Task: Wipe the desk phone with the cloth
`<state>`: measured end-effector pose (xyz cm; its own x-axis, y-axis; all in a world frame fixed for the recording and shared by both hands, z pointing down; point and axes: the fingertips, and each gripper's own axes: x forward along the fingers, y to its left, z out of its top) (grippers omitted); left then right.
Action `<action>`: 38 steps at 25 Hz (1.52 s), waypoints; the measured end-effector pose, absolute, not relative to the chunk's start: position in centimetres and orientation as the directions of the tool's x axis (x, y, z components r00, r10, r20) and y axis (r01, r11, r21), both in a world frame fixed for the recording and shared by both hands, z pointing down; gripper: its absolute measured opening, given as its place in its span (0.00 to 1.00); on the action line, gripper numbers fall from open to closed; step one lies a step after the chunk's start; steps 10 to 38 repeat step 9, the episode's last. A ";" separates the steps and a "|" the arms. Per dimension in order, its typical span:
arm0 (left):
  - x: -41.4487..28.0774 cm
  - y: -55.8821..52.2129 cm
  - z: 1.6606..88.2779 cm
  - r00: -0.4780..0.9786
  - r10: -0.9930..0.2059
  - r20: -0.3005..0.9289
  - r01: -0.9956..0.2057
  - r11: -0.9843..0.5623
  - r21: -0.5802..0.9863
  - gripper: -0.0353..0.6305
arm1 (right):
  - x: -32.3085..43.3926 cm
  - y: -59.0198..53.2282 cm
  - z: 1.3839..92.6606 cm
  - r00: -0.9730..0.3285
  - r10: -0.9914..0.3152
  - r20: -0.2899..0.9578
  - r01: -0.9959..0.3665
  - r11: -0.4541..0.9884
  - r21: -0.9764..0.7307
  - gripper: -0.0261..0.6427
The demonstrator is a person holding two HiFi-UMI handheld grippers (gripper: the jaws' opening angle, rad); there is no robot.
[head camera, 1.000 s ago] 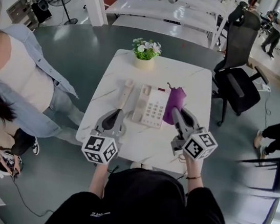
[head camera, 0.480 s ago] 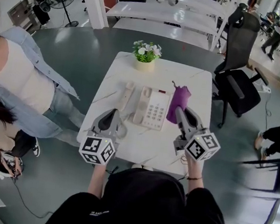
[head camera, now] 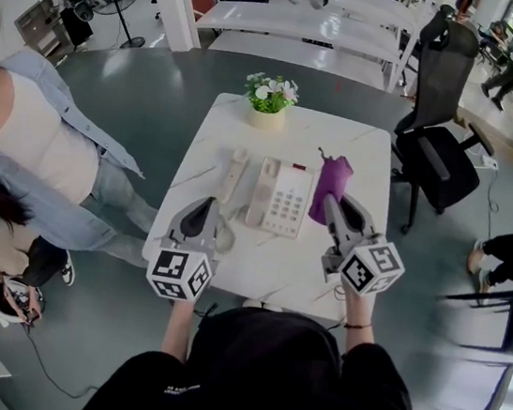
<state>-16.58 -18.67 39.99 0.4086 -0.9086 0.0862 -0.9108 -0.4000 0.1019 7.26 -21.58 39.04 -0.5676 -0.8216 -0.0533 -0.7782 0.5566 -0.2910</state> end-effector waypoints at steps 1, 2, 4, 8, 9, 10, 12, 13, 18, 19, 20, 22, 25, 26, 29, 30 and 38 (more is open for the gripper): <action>-16.6 -18.7 40.0 0.409 -0.909 0.086 -0.911 -0.400 0.102 0.05 | 7.3 -21.6 39.1 -0.567 -0.822 -0.051 -0.780 0.556 -0.287 0.09; -16.6 -18.7 40.1 0.408 -0.909 0.087 -0.911 -0.399 0.103 0.05 | 7.3 -21.6 39.2 -0.567 -0.822 -0.049 -0.781 0.556 -0.285 0.09; -16.6 -18.8 40.1 0.405 -0.910 0.089 -0.912 -0.396 0.104 0.05 | 7.3 -21.7 39.2 -0.567 -0.822 -0.047 -0.782 0.555 -0.283 0.09; -17.0 -18.9 40.0 0.402 -0.911 0.090 -0.914 -0.393 0.104 0.05 | 7.3 -21.8 39.2 -0.562 -0.826 -0.040 -0.790 0.551 -0.268 0.09; -17.1 -18.9 40.0 0.401 -0.912 0.090 -0.914 -0.392 0.104 0.05 | 7.3 -21.8 39.1 -0.561 -0.827 -0.037 -0.793 0.550 -0.262 0.09; -17.1 -18.9 40.0 0.401 -0.912 0.090 -0.914 -0.392 0.104 0.05 | 7.3 -21.8 39.1 -0.561 -0.827 -0.037 -0.793 0.550 -0.262 0.09; -17.1 -18.9 40.0 0.401 -0.912 0.090 -0.914 -0.392 0.104 0.05 | 7.3 -21.8 39.1 -0.561 -0.827 -0.037 -0.793 0.550 -0.262 0.09; -17.1 -18.9 40.0 0.401 -0.912 0.090 -0.914 -0.392 0.104 0.05 | 7.3 -21.8 39.1 -0.561 -0.827 -0.037 -0.793 0.550 -0.262 0.09; -17.1 -18.9 40.0 0.401 -0.912 0.090 -0.914 -0.392 0.104 0.05 | 7.3 -21.8 39.1 -0.561 -0.827 -0.037 -0.793 0.550 -0.262 0.09; -17.1 -18.9 40.0 0.401 -0.912 0.090 -0.914 -0.392 0.104 0.05 | 7.3 -21.8 39.1 -0.561 -0.827 -0.037 -0.793 0.550 -0.262 0.09; -17.1 -18.9 40.0 0.401 -0.912 0.090 -0.914 -0.392 0.104 0.05 | 7.3 -21.8 39.1 -0.561 -0.827 -0.037 -0.793 0.550 -0.262 0.09; -17.1 -18.9 40.0 0.401 -0.912 0.090 -0.914 -0.392 0.104 0.05 | 7.3 -21.8 39.1 -0.561 -0.827 -0.037 -0.793 0.550 -0.262 0.09; -17.1 -18.9 40.0 0.401 -0.912 0.090 -0.914 -0.392 0.104 0.05 | 7.3 -21.8 39.1 -0.561 -0.827 -0.037 -0.793 0.550 -0.262 0.09; -17.1 -18.9 40.0 0.401 -0.912 0.090 -0.914 -0.392 0.104 0.05 | 7.3 -21.8 39.1 -0.561 -0.827 -0.037 -0.793 0.550 -0.262 0.09; -17.1 -18.9 40.0 0.401 -0.912 0.090 -0.914 -0.392 0.104 0.05 | 7.3 -21.8 39.1 -0.561 -0.827 -0.037 -0.793 0.550 -0.262 0.09; -17.1 -18.9 40.0 0.401 -0.912 0.090 -0.914 -0.392 0.104 0.05 | 7.3 -21.8 39.1 -0.561 -0.827 -0.037 -0.793 0.550 -0.262 0.09; -17.1 -18.9 40.0 0.401 -0.912 0.090 -0.914 -0.392 0.104 0.05 | 7.3 -21.8 39.1 -0.561 -0.827 -0.037 -0.793 0.550 -0.262 0.09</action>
